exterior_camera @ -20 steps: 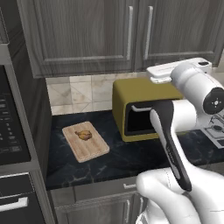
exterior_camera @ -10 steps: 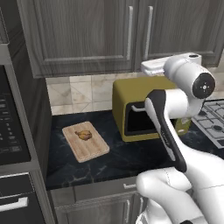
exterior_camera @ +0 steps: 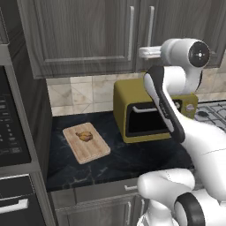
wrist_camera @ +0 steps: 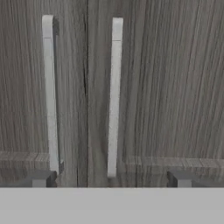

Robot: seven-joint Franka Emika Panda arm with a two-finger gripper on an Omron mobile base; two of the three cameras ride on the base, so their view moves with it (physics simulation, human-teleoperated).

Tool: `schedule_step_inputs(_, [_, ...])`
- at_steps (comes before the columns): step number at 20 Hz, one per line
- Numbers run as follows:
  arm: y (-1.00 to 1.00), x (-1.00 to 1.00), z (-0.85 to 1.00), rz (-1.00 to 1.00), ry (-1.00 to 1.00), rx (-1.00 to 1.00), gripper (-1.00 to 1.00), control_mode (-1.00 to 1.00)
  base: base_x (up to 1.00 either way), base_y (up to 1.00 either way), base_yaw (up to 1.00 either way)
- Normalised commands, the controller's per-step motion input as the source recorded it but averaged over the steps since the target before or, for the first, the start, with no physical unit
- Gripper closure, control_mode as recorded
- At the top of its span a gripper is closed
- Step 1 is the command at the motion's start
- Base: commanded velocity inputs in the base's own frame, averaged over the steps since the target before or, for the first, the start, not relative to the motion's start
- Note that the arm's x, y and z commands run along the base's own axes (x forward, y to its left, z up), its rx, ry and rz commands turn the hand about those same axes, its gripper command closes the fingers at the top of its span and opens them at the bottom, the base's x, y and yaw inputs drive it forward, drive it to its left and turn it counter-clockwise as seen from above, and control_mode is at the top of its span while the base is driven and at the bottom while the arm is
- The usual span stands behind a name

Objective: Open the cabinet, retrieve the rolling pin, and place it next to the meat on the cutting board to prepare for tenderizing.

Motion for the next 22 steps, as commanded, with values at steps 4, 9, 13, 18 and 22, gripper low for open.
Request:
schedule_step_inputs(4, [0.0, 0.53, 0.17, 0.0, 0.13, 0.03, -1.0, -1.0, 0.0, 0.0, 0.0])
schedule_step_inputs(9, [0.0, 0.47, 0.08, 0.0, 0.07, 0.0, -1.0, -1.0, 0.0, 0.0, 0.0])
schedule_step_inputs(13, [0.0, 0.34, 0.1, 0.0, 0.04, 0.0, -1.0, -1.0, 0.0, 0.0, 0.0])
schedule_step_inputs(18, [0.0, 0.3, 0.11, 0.0, 0.03, 0.0, -1.0, -1.0, 0.0, 0.0, 0.0])
schedule_step_inputs(22, [0.0, 0.32, 0.05, 0.0, 0.05, 0.0, -1.0, -1.0, 0.0, 0.0, 0.0])
